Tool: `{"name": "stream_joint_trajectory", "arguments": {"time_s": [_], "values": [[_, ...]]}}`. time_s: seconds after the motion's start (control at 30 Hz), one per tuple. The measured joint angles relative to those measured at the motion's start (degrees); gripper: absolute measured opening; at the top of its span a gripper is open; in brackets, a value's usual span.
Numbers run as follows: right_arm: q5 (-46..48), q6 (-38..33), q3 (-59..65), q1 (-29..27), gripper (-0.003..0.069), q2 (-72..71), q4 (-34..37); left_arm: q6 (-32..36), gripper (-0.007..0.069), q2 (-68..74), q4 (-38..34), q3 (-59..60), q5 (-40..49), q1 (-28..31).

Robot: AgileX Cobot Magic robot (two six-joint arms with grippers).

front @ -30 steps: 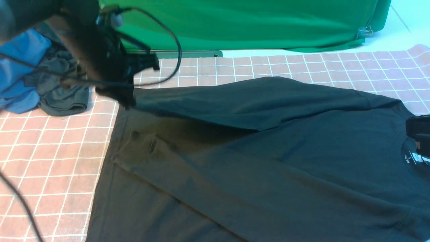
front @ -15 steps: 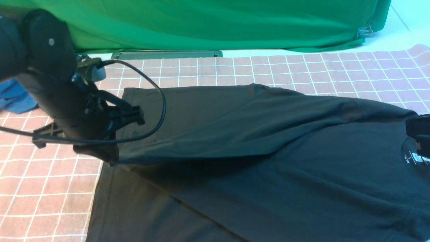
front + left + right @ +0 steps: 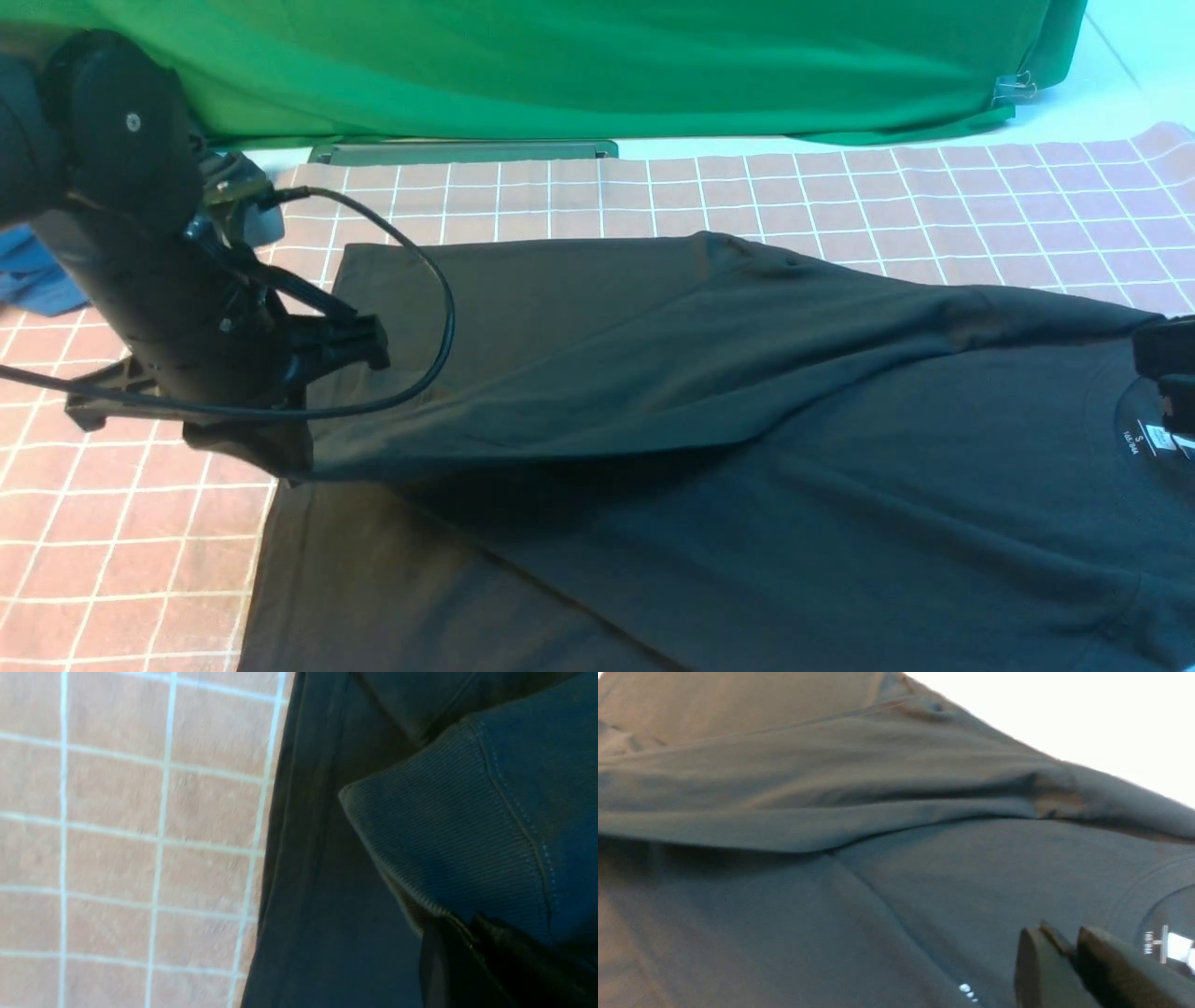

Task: Fold a long-sleeved shirt over a pink coffee tablecloth.
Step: 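Fold the left side of the dark shirt inward over its body with the left gripper, then grasp the near edge of the shirt at its hem and shoulder corners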

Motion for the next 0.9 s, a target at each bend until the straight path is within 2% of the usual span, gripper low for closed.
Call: {"name": "stream_joint_trajectory", "arguments": {"time_s": [0.1,0.13,0.17,0.2,0.23,0.33,0.43,0.53,0.67,0.77,0.9], "values": [[-0.48,0.84,-0.05,-1.18,0.0132,0.21,-0.79,0.06,0.0064,0.0,0.43,0.0,0.84,0.0],[-0.62,1.29,-0.17,-2.39,0.0111,0.8,-1.03,0.06,0.0108,0.0,0.8,0.0,1.1,0.0],[-0.62,1.29,-0.17,-2.7,0.0108,0.89,-1.03,0.16,0.0122,0.0,0.83,0.0,1.1,0.0],[-0.48,1.43,-0.23,-3.84,0.008,2.03,-1.24,0.65,0.0191,0.0,0.97,0.0,1.1,0.0],[-0.1,1.43,-0.23,-4.52,0.0064,2.6,-1.3,0.91,0.0208,0.0,0.97,0.0,1.1,0.0],[3.19,1.43,-1.33,-7.85,0.0034,6.86,-1.37,2.11,0.0335,0.0,1.17,-0.19,-0.6,0.0],[7.28,-0.02,-5.22,-11.92,0.0034,12.3,-0.82,2.58,0.0375,0.06,-1.13,-0.94,-3.94,0.0],[10.13,-3.93,-10.56,-16.98,0.0034,18.7,2.75,6.19,0.0332,0.06,-6.92,-1.23,-8.68,-0.3],[13.77,-13.56,-17.95,-24.69,0.0036,30.01,15.09,8.36,0.0137,1.81,-10.14,-1.31,-13.13,-3.84],[13.58,-16.06,-22.5,-27.62,0.0058,38.1,20.18,8.16,0.0031,5.16,-9.47,-1.31,-13.81,-7.82],[10.67,-16.96,-25.71,-27.04,0.0162,46.13,21.55,6.61,0.0011,10.12,-9.27,-1.31,-15.45,-9.63]]}}
